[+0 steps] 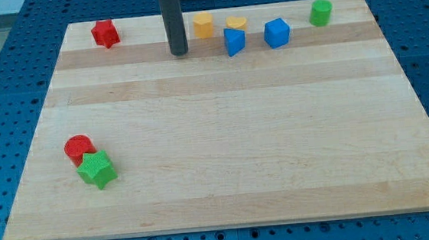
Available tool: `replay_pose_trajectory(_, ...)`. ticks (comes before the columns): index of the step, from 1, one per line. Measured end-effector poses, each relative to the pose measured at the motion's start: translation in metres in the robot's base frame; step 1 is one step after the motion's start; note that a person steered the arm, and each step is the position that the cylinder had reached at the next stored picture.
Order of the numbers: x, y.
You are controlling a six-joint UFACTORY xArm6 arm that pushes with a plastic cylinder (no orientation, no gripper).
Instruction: Slide the yellow hexagon to the yellow heart
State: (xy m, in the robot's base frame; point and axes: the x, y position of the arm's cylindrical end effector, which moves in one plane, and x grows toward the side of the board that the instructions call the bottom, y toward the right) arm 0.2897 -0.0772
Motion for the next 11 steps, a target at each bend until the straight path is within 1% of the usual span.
replay_pose_trajectory(2, -0.046, -0.003)
replay_pose_trajectory(3, -0.052, -0.002)
replay_pose_trajectory(9, -0.053, 0.046)
replay_pose_trajectory(10, -0.060, 0.049)
replay_pose_trajectory(11, -0.077, 0.049)
